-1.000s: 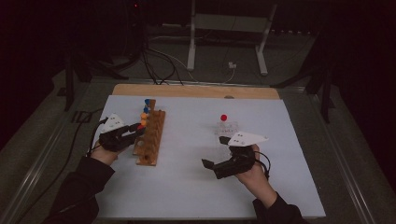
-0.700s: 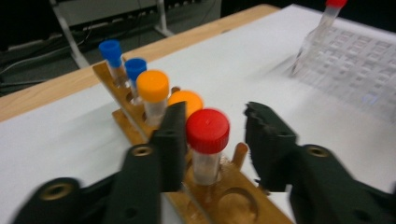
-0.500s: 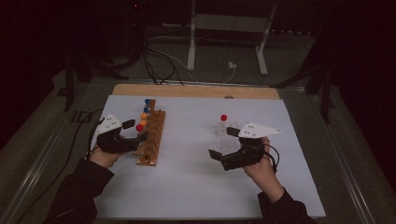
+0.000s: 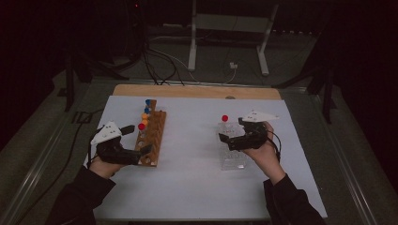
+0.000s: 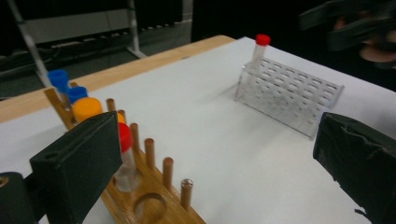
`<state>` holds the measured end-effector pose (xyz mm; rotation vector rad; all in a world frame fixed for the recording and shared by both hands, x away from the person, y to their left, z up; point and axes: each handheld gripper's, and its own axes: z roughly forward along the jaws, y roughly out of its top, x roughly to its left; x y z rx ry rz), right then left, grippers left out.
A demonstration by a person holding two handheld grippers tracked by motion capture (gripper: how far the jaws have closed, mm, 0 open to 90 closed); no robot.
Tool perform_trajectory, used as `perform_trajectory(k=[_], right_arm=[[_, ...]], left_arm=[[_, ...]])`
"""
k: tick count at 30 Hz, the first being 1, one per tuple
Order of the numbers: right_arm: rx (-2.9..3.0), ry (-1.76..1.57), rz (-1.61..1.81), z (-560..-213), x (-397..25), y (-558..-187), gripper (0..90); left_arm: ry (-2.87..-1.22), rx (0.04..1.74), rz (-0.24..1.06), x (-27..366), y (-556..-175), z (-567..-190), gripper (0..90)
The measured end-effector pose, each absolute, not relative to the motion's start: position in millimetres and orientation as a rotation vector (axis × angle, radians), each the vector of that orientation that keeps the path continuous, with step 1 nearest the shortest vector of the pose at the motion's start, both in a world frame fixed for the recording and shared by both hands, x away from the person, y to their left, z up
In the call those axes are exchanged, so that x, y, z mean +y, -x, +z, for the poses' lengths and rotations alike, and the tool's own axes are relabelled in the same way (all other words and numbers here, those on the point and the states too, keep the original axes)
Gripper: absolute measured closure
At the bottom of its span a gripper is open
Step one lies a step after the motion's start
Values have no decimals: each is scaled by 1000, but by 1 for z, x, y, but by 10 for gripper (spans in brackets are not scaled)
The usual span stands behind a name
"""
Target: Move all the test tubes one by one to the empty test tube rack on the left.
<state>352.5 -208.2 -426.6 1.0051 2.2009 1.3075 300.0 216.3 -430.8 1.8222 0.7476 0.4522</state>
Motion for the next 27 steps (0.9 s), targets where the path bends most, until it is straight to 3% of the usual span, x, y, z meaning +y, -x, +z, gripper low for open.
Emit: perform_trajectory(k=[2, 5, 9, 18, 27], right_arm=[[2217, -1031, 1280, -435, -212, -361, 0], [2225, -1064, 1264, -446, -218, -372, 159], [2229, -1085, 1221, -455, -218, -384, 195], [2288, -1009, 1138, -463, -209, -403, 563], [2320, -999, 1124, -467, -199, -412, 743]], left_arm=[[-1831, 747, 442, 216, -300, -433, 20], [-1835, 738, 439, 214, -299, -435, 21], [-1845, 727, 448, 212, -298, -434, 21], [-1863, 720, 447, 210, -298, -435, 21], [-1860, 723, 451, 211, -298, -435, 21]])
